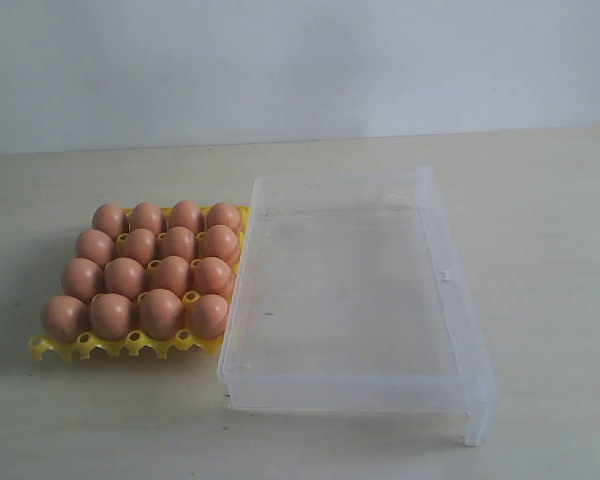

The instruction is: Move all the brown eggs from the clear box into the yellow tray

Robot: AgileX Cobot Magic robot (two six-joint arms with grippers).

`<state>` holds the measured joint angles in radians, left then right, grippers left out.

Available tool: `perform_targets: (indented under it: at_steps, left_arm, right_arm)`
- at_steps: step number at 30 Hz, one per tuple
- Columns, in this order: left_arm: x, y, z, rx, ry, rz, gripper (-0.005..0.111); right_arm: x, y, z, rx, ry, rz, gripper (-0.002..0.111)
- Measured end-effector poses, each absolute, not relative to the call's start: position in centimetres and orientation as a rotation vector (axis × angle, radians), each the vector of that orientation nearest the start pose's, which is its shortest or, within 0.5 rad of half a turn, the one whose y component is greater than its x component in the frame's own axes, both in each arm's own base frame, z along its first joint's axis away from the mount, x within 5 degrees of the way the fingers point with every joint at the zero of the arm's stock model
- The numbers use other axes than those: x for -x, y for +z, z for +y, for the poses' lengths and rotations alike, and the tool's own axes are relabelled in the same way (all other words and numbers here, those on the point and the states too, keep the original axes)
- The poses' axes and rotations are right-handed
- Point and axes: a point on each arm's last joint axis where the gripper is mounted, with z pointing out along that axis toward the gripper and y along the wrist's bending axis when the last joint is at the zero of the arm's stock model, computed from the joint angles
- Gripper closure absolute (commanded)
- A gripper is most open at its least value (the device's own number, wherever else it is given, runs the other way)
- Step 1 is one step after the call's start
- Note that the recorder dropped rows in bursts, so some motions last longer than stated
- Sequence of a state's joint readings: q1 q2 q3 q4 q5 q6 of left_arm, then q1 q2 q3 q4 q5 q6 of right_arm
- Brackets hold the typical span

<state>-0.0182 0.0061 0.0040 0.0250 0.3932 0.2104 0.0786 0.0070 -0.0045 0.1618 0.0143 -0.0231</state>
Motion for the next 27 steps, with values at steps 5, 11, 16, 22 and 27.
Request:
perform_targets:
  at_steps: [5,11,16,22,27]
  left_arm:
    - [-5.26,17.62,-0.01,-0.231,0.156,1.876,0.107]
    - [-5.26,17.62,-0.01,-0.231,0.156,1.876,0.107]
    - [-5.26,17.62,-0.01,-0.231,0.156,1.876,0.107]
    - [-5.26,17.62,-0.01,-0.231,0.156,1.876,0.107]
    - [-5.26,17.62,-0.01,-0.231,0.156,1.876,0.107]
  right_arm:
    - [-5.65,21.3,0.47,-0.043,0.177,1.502,0.108]
    - [-5.65,21.3,0.44,-0.046,0.173,1.502,0.108]
    - [-5.65,21.3,0.37,-0.056,0.163,1.501,0.108]
    - [-5.65,21.3,0.37,-0.056,0.163,1.501,0.108]
    - [-5.65,21.3,0.37,-0.056,0.163,1.501,0.108]
